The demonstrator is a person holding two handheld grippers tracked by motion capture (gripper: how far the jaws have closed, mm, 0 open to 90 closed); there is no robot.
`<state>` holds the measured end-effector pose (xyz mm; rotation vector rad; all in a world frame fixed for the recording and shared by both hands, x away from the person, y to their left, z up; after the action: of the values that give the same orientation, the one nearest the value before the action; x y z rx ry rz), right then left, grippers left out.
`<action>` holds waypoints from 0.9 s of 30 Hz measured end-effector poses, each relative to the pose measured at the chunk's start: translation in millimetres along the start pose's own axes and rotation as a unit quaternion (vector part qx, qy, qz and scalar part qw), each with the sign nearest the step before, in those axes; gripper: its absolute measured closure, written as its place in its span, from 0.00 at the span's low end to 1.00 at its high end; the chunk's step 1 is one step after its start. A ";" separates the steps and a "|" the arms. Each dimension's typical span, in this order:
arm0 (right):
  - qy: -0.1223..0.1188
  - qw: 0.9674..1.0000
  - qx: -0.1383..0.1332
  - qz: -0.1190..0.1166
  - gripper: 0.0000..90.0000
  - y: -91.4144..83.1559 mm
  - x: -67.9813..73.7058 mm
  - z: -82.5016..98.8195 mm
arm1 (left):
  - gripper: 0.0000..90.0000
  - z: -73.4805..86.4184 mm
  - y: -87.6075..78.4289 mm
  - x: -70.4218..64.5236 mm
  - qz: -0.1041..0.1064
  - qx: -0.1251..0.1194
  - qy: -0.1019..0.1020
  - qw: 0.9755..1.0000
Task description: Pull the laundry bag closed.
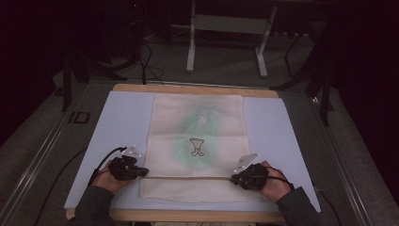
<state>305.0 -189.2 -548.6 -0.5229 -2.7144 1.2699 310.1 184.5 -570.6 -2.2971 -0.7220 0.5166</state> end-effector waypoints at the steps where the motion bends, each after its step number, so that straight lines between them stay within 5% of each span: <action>1: 0.004 1.000 0.000 0.002 0.91 -2.2 -1.2 2.1 | 1.00 0.1 0.0 0.1 0.000 -0.001 -0.001 1.000; 17: 0.022 1.000 -0.004 0.016 0.91 -16.1 -9.6 18.8 | 1.00 0.1 -0.1 0.0 0.000 0.000 0.000 1.000; 27: 0.061 0.997 -0.010 0.041 0.91 -37.4 -20.6 46.9 | 1.00 0.1 0.0 0.0 0.000 0.000 0.000 1.000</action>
<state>303.6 -252.6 -549.3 -0.6973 -2.6322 1.1881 310.1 184.5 -570.7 -2.2973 -0.7217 0.5162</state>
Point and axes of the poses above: each handheld gripper's, and its own axes: y roughly forward along the jaws, z roughly out of its underside, x roughly to its left, the point moved 6 cm from there along y, roughly forward along the jaws, and after that the axes turned 11 degrees about -x, right-handed, at the moved point
